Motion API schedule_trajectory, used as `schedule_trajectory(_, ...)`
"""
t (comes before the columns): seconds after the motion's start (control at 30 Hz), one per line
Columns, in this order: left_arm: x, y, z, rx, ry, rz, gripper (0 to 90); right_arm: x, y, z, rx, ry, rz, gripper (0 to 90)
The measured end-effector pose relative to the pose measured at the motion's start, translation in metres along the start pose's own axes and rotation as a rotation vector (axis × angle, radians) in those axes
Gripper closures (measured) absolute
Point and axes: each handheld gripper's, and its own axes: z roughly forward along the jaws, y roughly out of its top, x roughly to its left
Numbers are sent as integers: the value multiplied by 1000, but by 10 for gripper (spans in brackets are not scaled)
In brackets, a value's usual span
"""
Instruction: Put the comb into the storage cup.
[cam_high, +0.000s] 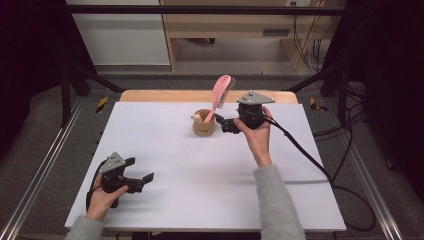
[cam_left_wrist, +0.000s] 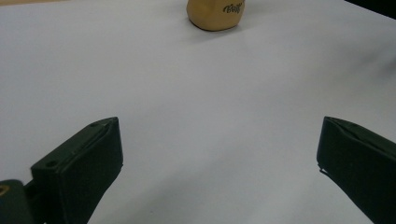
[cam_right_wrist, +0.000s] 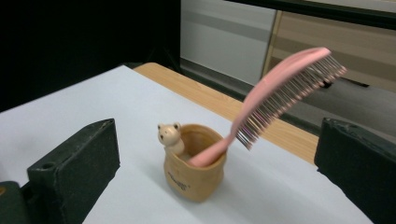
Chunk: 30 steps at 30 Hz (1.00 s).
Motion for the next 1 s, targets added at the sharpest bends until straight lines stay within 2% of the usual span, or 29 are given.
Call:
schedule_trajectory(0.3, 0, 0, 0, -1, -2, 1, 4, -10, -22, -24, -11, 33, 18, 10)
schedule_trajectory(0.57, 0, -1, 1, -1, -3, 5, 3, -12, -42, -42, -20, 72, 22, 8)
schedule_trajectory(0.87, 0, -1, 2, 0, -4, 6, 3, -13, -71, -58, -22, 106, 38, 9)
schedule_trajectory(1.0, -1, -1, 2, 1, -8, 11, 3, -18, -86, -64, -25, 116, 45, 9)
